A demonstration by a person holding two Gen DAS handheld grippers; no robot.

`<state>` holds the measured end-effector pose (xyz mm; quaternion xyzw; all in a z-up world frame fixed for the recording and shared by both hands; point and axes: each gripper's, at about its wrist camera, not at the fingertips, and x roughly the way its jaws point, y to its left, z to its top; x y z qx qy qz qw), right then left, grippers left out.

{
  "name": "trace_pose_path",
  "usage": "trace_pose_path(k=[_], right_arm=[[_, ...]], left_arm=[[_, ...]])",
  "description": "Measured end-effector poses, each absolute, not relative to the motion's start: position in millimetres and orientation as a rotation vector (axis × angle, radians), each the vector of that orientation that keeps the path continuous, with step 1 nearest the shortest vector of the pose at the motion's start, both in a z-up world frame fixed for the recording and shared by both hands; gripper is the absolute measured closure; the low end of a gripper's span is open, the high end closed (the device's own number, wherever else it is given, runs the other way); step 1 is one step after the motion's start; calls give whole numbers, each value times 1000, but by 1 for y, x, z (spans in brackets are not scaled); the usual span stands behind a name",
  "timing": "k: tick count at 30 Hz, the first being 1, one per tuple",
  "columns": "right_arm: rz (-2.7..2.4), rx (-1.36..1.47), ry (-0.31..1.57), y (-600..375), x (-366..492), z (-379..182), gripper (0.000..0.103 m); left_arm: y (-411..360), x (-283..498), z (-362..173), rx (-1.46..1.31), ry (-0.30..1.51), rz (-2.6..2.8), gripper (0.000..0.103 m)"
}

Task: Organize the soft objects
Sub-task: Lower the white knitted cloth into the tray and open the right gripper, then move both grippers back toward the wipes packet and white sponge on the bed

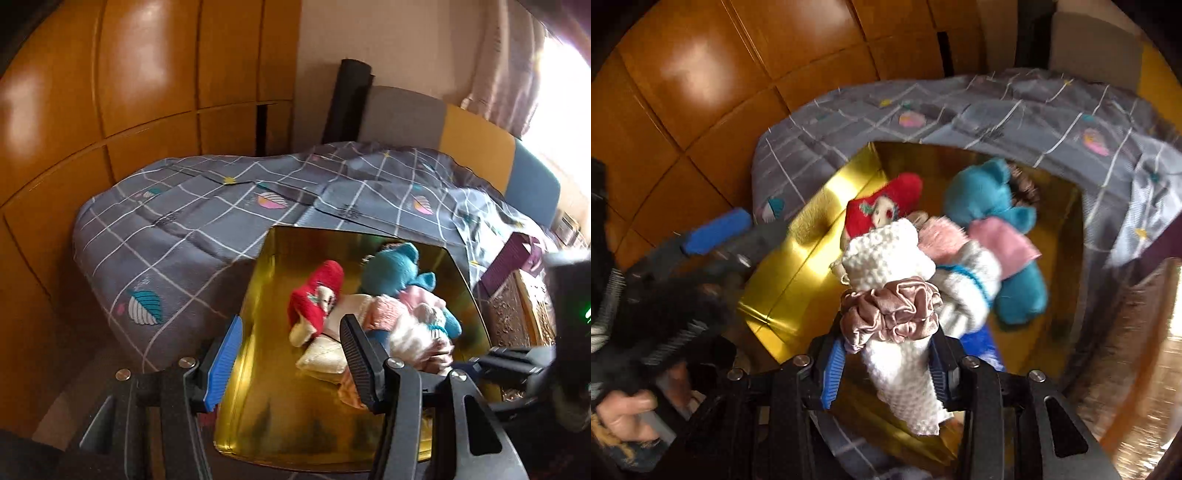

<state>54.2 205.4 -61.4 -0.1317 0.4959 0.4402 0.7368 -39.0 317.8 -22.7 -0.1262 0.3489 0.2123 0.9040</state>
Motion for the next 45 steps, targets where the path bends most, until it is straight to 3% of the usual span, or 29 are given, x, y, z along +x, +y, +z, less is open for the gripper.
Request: trace_pose_path(k=[3, 4, 5, 7, 31, 45], right_arm=[[968, -303, 1088, 213, 51, -72, 56], [977, -284, 1085, 211, 51, -71, 46], [986, -261, 1089, 208, 51, -70, 30], [982, -223, 1097, 202, 50, -64, 13], [727, -173, 704, 84, 29, 27, 13], [350, 35, 713, -83, 67, 32, 13]], left_arm=[[321, -40, -23, -260, 720, 449, 48], [322, -40, -23, -259, 719, 450, 48], [321, -40, -23, -259, 719, 449, 48], [320, -41, -23, -257, 718, 445, 48], [261, -39, -3, -144, 692, 319, 48], [221, -29, 29, -114, 641, 172, 48]])
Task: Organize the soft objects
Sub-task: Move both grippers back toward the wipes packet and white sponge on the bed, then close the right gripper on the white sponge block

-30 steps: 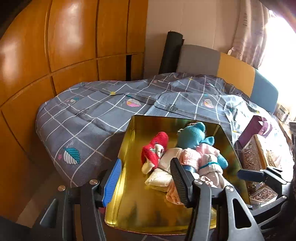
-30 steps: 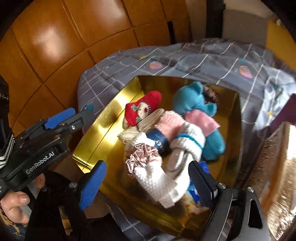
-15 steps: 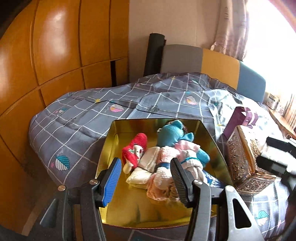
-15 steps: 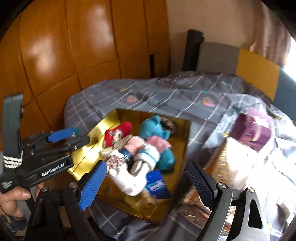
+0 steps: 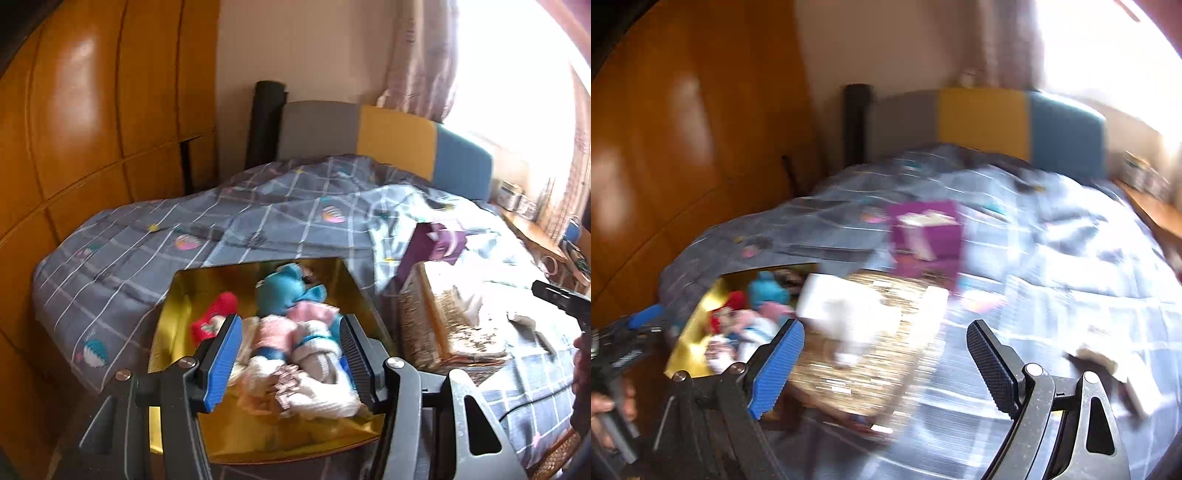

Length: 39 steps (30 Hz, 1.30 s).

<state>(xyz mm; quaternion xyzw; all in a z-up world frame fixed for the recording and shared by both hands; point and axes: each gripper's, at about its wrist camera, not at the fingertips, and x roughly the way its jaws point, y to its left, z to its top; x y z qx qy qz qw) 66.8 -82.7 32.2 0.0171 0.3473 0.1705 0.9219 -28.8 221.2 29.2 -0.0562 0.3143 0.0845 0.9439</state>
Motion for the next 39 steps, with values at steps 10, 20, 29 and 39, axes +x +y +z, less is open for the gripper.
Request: trace_pose_path(k=[10, 20, 29, 39], right_arm=[[-76, 301, 813, -275, 96, 17, 13], [-98, -162, 1109, -339, 131, -40, 3], [-6, -278, 1236, -350, 156, -79, 0], [71, -211, 1268, -370, 164, -101, 8]], left_arm=[[167, -16, 60, -30, 593, -6, 48], [98, -3, 70, 65, 619, -234, 48], [37, 5, 72, 136, 660, -394, 48], [-30, 23, 61, 203, 729, -516, 48]])
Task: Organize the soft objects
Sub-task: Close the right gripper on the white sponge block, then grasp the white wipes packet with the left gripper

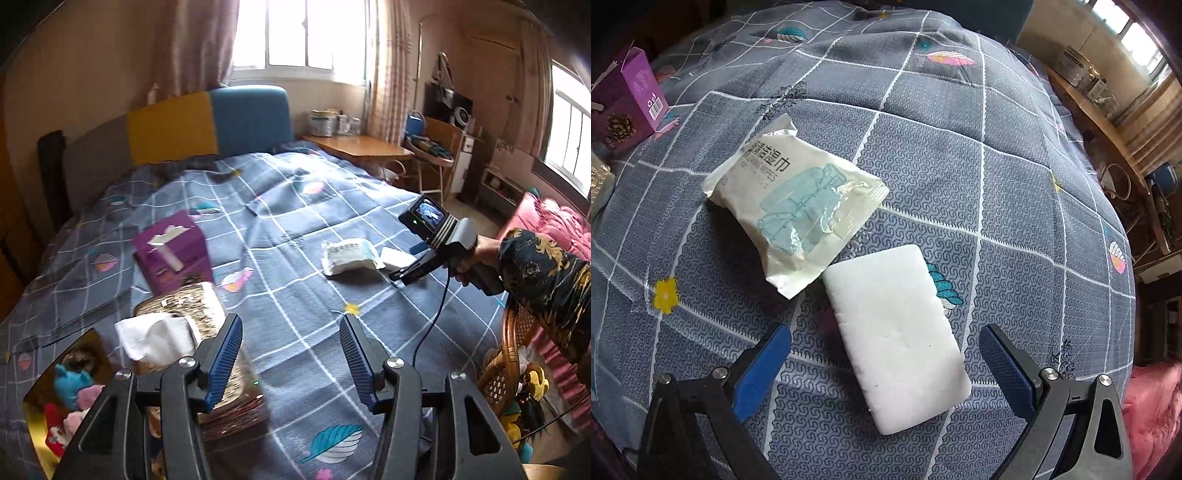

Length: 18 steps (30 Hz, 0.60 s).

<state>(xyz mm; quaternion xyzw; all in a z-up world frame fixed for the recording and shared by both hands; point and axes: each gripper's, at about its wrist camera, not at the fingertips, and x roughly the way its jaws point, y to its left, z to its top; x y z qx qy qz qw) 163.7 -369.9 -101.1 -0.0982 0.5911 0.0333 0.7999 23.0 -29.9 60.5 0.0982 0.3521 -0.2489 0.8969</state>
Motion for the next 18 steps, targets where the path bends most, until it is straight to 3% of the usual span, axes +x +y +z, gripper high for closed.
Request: trace_pose_path(k=[2, 4, 11, 16, 18], right_arm=[[82, -206, 1277, -374, 160, -102, 35], [69, -210, 1265, -377, 156, -99, 44], [-81, -13, 1175, -406, 146, -62, 40], [-162, 134, 1104, -414, 145, -67, 41], [-199, 138, 1106, -418, 148, -68, 41]], left_arm=[[-43, 27, 57, 223, 741, -529, 48], [-56, 31, 55, 244, 747, -545, 48], [-114, 56, 37, 328, 820, -572, 48], [-162, 77, 9, 457, 897, -606, 48], [-180, 85, -4, 547, 902, -600, 40]])
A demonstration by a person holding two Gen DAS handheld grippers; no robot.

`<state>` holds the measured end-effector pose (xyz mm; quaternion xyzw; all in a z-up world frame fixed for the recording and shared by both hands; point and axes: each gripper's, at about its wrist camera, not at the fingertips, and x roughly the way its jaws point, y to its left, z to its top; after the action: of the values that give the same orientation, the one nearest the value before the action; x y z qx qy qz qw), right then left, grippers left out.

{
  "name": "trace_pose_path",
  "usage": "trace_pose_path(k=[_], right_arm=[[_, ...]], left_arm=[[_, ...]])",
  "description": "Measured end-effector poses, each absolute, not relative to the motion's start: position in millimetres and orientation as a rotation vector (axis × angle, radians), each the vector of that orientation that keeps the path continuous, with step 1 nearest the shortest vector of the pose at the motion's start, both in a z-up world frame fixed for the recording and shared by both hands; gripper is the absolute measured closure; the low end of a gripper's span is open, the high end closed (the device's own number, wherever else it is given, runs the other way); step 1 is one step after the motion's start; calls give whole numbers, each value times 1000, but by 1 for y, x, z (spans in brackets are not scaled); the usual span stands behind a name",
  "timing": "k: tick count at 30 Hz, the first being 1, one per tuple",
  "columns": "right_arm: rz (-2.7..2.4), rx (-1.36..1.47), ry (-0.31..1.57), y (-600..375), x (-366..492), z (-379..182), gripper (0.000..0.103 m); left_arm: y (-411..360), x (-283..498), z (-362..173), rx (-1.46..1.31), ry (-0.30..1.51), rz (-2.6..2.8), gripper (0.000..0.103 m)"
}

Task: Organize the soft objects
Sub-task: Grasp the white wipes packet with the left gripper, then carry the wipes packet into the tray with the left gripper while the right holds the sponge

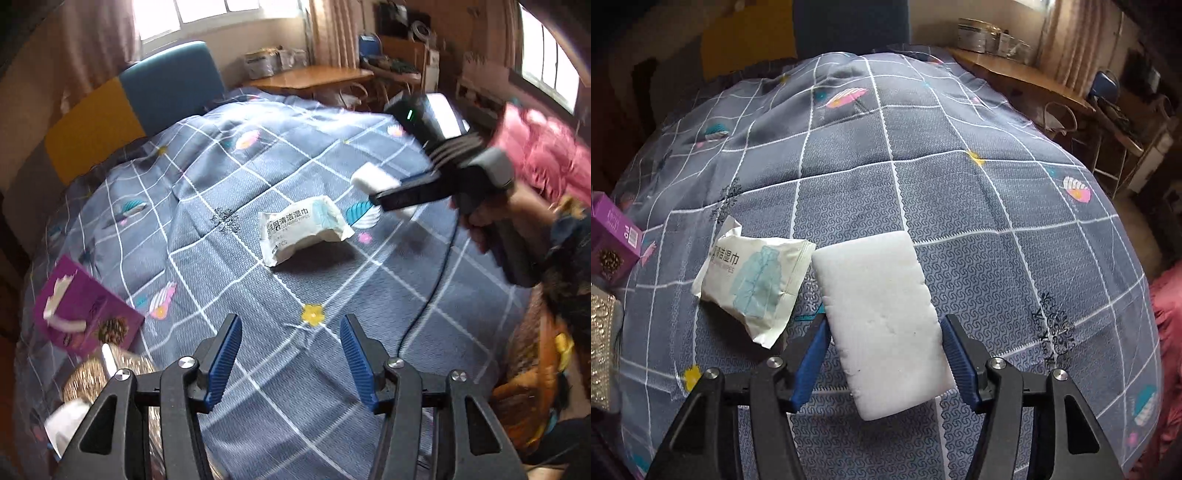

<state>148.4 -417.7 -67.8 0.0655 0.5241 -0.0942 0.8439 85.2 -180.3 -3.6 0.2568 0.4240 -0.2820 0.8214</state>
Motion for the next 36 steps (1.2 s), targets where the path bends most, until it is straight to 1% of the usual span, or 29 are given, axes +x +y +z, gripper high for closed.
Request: trace_pose_path(k=[1, 2, 4, 9, 15, 20, 24, 30, 31, 32, 33, 34, 35, 36], right_arm=[[-189, 148, 1089, -419, 147, -65, 41], [-177, 170, 1081, -421, 146, -63, 41], [-173, 195, 1075, -422, 145, -63, 41], [-145, 216, 1065, -421, 142, -61, 41], [-123, 255, 1057, -423, 140, -60, 41], [-115, 295, 1049, -429, 139, -59, 41], [-127, 319, 1049, -435, 138, -59, 40], [-143, 304, 1057, -437, 139, -62, 41], [-149, 293, 1069, -436, 140, -64, 40], [-153, 282, 1080, -435, 141, -66, 41], [-158, 270, 1091, -434, 141, -68, 41], [-165, 256, 1100, -434, 142, -70, 41], [-168, 247, 1108, -433, 142, -72, 41], [-165, 243, 1115, -433, 143, -74, 41]], left_arm=[[-189, 89, -11, 601, 910, -610, 29], [-198, 94, -18, 649, 905, -613, 25], [-212, 103, -27, 716, 896, -624, 22], [-243, 133, -44, 816, 902, -673, 21], [-276, 153, -71, 1034, 830, -765, 21], [-295, 170, -90, 1148, 824, -864, 21], [-303, 182, -103, 1180, 831, -928, 21], [-314, 193, -110, 1158, 785, -986, 21], [-317, 194, -112, 1150, 785, -991, 21], [-319, 196, -114, 1140, 794, -990, 25], [-319, 198, -116, 1119, 805, -985, 26], [-318, 199, -115, 1094, 813, -995, 31], [-317, 200, -114, 1075, 822, -1008, 45], [-316, 201, -112, 1053, 838, -1018, 49]])
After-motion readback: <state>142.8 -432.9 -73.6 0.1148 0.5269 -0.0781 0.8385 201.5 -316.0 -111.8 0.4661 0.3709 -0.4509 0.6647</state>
